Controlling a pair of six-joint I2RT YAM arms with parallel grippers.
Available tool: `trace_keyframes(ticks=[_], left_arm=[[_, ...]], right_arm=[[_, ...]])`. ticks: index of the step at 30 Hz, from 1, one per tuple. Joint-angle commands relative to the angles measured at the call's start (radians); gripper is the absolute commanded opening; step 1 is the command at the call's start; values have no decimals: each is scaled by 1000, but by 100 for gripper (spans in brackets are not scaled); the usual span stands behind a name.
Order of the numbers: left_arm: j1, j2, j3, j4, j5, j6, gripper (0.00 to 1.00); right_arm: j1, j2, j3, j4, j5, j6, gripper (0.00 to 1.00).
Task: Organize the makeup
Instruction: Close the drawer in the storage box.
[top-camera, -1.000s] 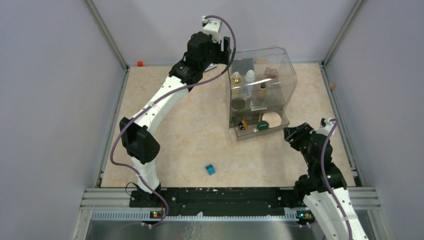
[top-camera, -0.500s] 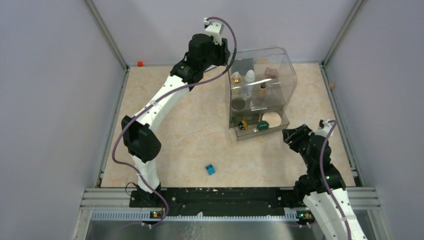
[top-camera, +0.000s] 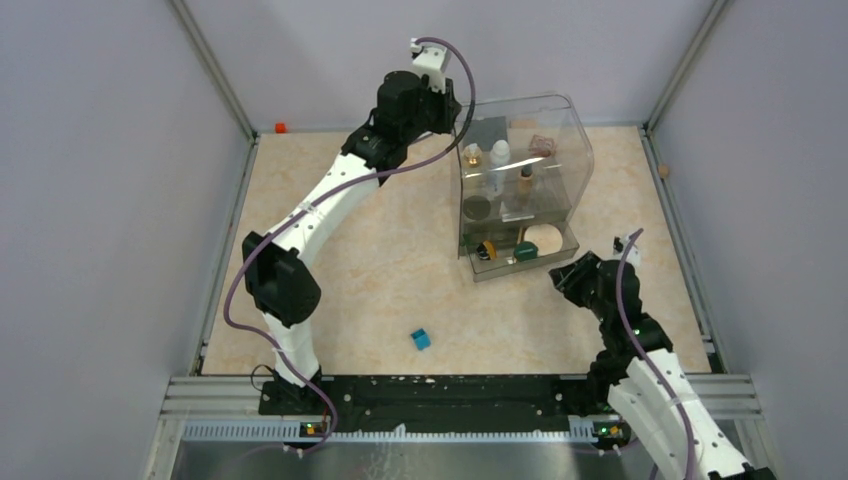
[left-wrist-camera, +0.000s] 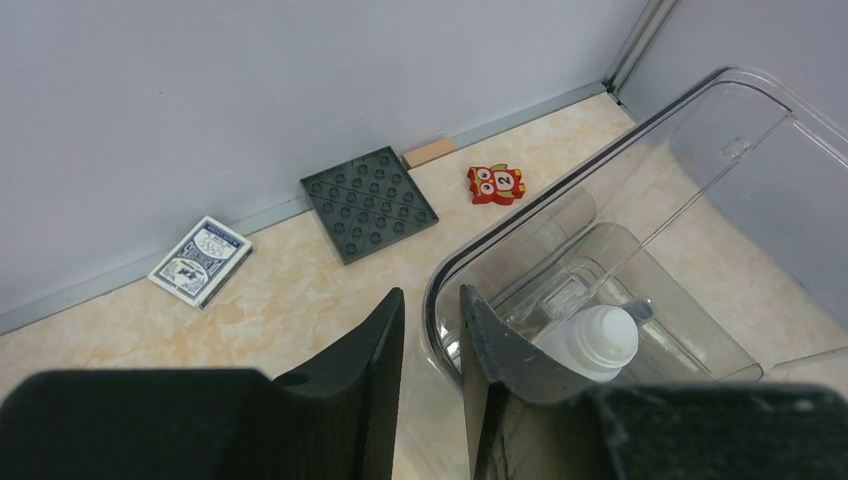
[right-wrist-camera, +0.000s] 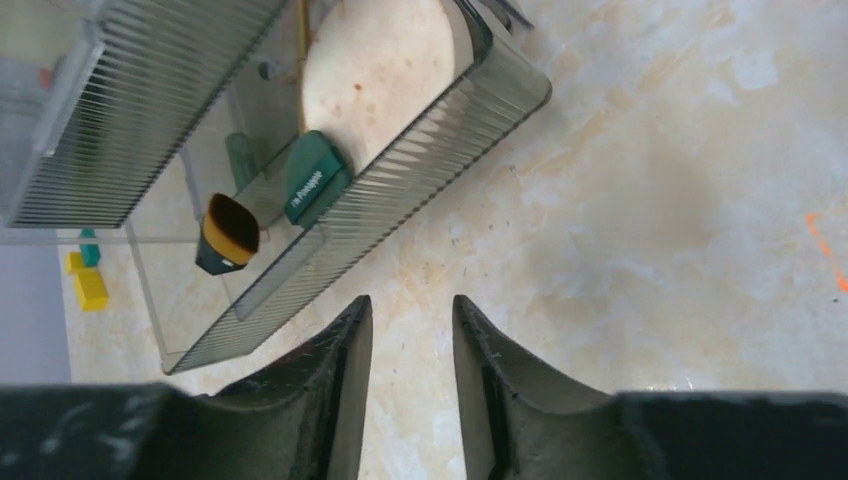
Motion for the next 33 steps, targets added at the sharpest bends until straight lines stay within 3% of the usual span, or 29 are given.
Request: trace_keyframes(ticks=[1,7,14,21,33], left_arm=[[13,-32,-25,-22,-20,38,31],[13,-30,-35,-27,9,49,31],[14,-19,-40,-46,4,59,28],[11,-12,-47,-47,1,58,26],[10,-26,-67,-46,21,56,23]], right_arm=[[-11,73,-29,140,-57,26,31],[-10,168,-70,276,-91,55,24],[-10,328,-141,656,-141,131,22],[-10,521,-110,851,-173,180,21],[63,700,-26,1007,-148,217,21]])
